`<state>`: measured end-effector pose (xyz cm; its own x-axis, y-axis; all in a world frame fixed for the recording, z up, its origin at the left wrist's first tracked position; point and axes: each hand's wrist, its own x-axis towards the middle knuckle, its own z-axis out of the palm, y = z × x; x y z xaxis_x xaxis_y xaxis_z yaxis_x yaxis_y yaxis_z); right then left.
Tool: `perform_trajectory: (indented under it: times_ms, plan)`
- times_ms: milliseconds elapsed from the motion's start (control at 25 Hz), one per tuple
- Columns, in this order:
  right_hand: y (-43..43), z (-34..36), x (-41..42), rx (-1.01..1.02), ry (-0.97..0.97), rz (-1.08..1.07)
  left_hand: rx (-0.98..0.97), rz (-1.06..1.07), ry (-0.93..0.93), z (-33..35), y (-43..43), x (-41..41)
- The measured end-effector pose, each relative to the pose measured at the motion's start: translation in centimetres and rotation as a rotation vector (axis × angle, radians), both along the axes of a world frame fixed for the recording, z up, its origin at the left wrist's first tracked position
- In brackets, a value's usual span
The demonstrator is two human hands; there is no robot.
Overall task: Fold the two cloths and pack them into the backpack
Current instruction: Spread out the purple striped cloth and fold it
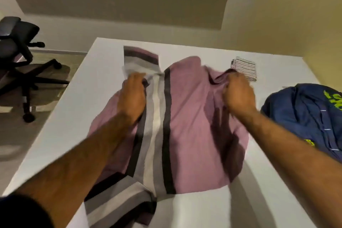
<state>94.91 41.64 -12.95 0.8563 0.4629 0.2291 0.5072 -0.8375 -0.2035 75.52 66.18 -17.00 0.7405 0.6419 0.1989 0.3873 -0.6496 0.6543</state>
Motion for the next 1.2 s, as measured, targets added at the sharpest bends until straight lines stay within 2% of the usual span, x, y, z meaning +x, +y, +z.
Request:
perform_trajectory:
  times_ms: [40, 120, 240, 320, 400, 480, 560, 600, 680, 720, 800, 920, 1000, 1080, 1200]
  plan:
    - [-0.9, -2.4, -1.7, -0.003, 0.058, 0.067, 0.096, -0.059, 0.166, -2.7, -0.3, -2.1]
    - [-3.4, -6.2, -4.4, -0.076, 0.11, 0.17, 0.246, -0.076, 0.377, -7.6, 0.5, -6.0]
    - [-8.0, -10.0, -6.6, -0.284, 0.255, 0.287, 0.304, -0.126, 0.544, -11.0, 4.1, -9.3]
    - [-10.2, -11.7, -8.5, -0.48, 0.3, 0.193, 0.232, -0.021, 0.648, -10.6, 6.9, -9.9]
    - [-10.3, -12.0, -10.7, -0.526, 0.338, -0.018, 0.157, 0.126, 0.752, -8.4, 8.4, -8.9]
    - [-9.5, -10.2, -11.8, -0.363, 0.25, -0.091, 0.191, 0.143, 0.692, -6.5, 5.6, -8.2]
    - [-10.2, -8.3, -10.8, -0.06, 0.093, -0.111, 0.23, 0.081, 0.506, -5.7, 0.0, -9.5]
    - [-11.5, -7.7, -9.9, 0.066, 0.075, -0.188, 0.221, 0.022, 0.431, -5.8, -3.1, -11.3]
    - [-14.5, -7.1, -9.5, 0.194, 0.152, -0.382, 0.174, -0.043, 0.437, -7.1, -8.0, -16.0]
    - [-15.8, -7.0, -10.1, 0.158, 0.169, -0.412, 0.167, -0.045, 0.488, -8.0, -9.7, -18.2]
    - [-17.6, -7.5, -13.1, 0.0, 0.124, -0.322, 0.173, -0.038, 0.573, -9.9, -11.0, -21.8]
    - [-20.5, -8.2, -18.5, -0.109, 0.03, -0.072, 0.141, -0.014, 0.633, -10.3, -9.2, -23.5]
    - [-22.0, -8.6, -21.6, -0.209, 0.053, 0.12, 0.122, 0.06, 0.628, -9.3, -8.1, -23.8]
    - [-21.9, -9.5, -22.6, -0.29, 0.056, 0.249, 0.088, 0.101, 0.634, -8.6, -8.7, -24.3]
    - [-18.5, -10.7, -20.8, -0.303, -0.008, 0.346, 0.103, 0.079, 0.716, -9.4, -10.9, -25.9]
